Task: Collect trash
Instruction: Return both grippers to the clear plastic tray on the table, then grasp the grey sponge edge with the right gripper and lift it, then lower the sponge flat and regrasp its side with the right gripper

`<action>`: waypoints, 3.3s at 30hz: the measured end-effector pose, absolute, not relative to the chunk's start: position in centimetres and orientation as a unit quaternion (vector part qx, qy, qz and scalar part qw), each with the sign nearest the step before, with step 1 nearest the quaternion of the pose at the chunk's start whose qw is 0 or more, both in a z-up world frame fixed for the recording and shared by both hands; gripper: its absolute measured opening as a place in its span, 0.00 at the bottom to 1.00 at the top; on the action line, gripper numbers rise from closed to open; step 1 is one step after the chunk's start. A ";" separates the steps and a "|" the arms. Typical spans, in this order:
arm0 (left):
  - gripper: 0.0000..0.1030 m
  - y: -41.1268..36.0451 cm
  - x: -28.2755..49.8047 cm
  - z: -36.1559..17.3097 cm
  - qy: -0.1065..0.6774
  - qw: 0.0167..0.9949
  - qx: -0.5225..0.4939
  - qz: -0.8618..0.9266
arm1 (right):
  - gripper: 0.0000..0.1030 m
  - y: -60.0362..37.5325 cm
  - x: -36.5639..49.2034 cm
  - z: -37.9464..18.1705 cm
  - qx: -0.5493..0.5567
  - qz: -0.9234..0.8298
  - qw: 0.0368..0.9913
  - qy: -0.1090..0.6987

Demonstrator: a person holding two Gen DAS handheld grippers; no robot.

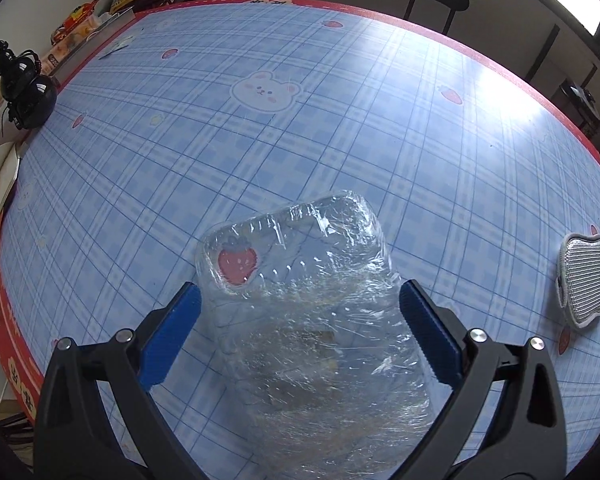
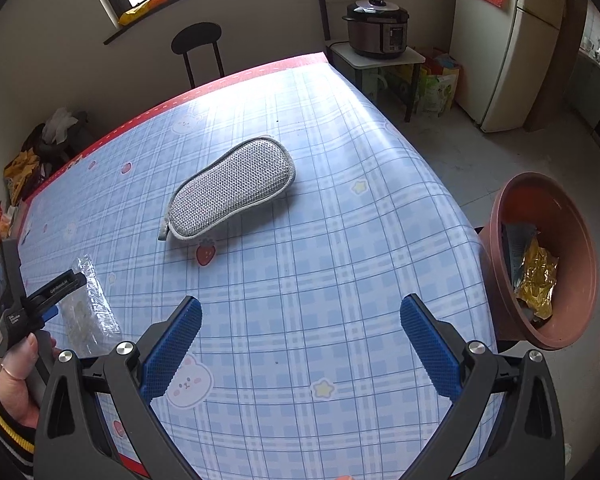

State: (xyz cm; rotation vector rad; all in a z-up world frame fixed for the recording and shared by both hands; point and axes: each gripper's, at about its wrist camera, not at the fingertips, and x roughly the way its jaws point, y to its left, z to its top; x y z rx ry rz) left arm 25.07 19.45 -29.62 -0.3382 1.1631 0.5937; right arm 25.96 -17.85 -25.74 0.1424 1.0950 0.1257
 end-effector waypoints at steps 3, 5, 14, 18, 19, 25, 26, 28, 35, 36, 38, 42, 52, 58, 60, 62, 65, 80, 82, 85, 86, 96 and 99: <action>0.95 19.7 25.0 -29.7 0.537 0.785 -0.160 0.263 | 0.95 -17.5 26.5 -26.1 0.056 0.061 0.849 0.522; 0.95 20.2 24.8 -29.9 0.537 0.787 -0.172 0.249 | 0.95 -17.0 27.2 -26.4 0.045 0.068 0.851 0.519; 0.95 22.3 23.7 -30.8 0.552 0.789 -0.193 0.188 | 0.95 -8.1 33.0 -29.1 -0.066 0.170 0.843 0.506; 0.95 23.0 23.2 -30.9 0.559 0.791 -0.188 0.163 | 0.95 -2.9 34.9 -31.1 -0.152 0.197 0.827 0.504; 0.95 23.3 23.0 -31.1 0.560 0.792 -0.186 0.158 | 0.95 -1.8 35.2 -31.6 -0.175 0.201 0.821 0.505; 0.95 24.1 22.1 -31.2 0.564 0.798 -0.170 0.129 | 0.91 0.7 37.5 -33.7 -0.220 0.176 0.810 0.514; 0.95 24.1 21.9 -31.2 0.564 0.799 -0.169 0.124 | 0.91 0.6 37.8 -33.7 -0.216 0.174 0.810 0.517; 0.95 24.3 21.3 -31.2 0.564 0.800 -0.167 0.118 | 0.89 0.6 37.8 -33.6 -0.220 0.173 0.807 0.520; 0.95 24.2 20.3 -31.3 0.564 0.803 -0.161 0.105 | 0.42 -0.5 36.1 -31.7 -0.215 0.184 0.811 0.512; 0.95 24.0 20.4 -31.2 0.565 0.803 -0.158 0.102 | 0.36 -0.8 35.7 -31.2 -0.207 0.188 0.815 0.508; 0.95 24.0 20.6 -31.1 0.567 0.804 -0.153 0.094 | 0.29 -1.7 34.9 -29.9 -0.181 0.194 0.825 0.500; 0.95 23.8 20.5 -31.1 0.571 0.805 -0.142 0.077 | 0.21 -4.1 33.7 -27.1 -0.112 0.199 0.845 0.484; 0.77 24.3 16.9 -30.4 0.574 0.802 -0.164 0.033 | 0.14 -9.7 29.0 -21.7 0.089 0.230 0.859 0.448; 0.57 24.4 14.2 -30.2 0.570 0.798 -0.196 0.003 | 0.10 -12.5 25.9 -22.5 0.154 0.236 0.848 0.449; 0.50 24.0 13.7 -30.1 0.568 0.796 -0.209 -0.007 | 0.09 -13.6 25.1 -22.5 0.161 0.230 0.848 0.449; 0.45 23.6 13.2 -30.1 0.567 0.795 -0.217 -0.015 | 0.08 -14.7 24.7 -22.7 0.169 0.222 0.849 0.449; 0.36 22.4 13.2 -29.7 0.567 0.795 -0.212 -0.027 | 0.08 -16.1 24.1 -23.2 0.187 0.214 0.844 0.455; 0.31 16.2 15.7 -29.5 0.579 0.797 -0.163 -0.061 | 0.10 -18.1 20.1 -29.5 0.202 0.190 0.780 0.561; 0.34 16.3 15.8 -29.7 0.579 0.795 -0.170 -0.059 | 0.12 -18.0 20.3 -30.4 0.184 0.184 0.777 0.573; 0.35 16.7 15.7 -29.8 0.580 0.794 -0.172 -0.058 | 0.28 -17.4 20.8 -31.5 0.153 0.182 0.777 0.583; 0.36 16.6 15.7 -29.8 0.580 0.795 -0.171 -0.057 | 0.35 -17.1 21.0 -31.7 0.139 0.179 0.780 0.583; 0.42 16.7 15.3 -30.4 0.574 0.797 -0.179 -0.056 | 0.79 -18.0 22.5 -32.4 0.095 0.095 0.799 0.586; 0.45 16.9 15.1 -30.6 0.571 0.798 -0.186 -0.057 | 0.79 -18.7 23.5 -31.6 0.095 0.094 0.811 0.569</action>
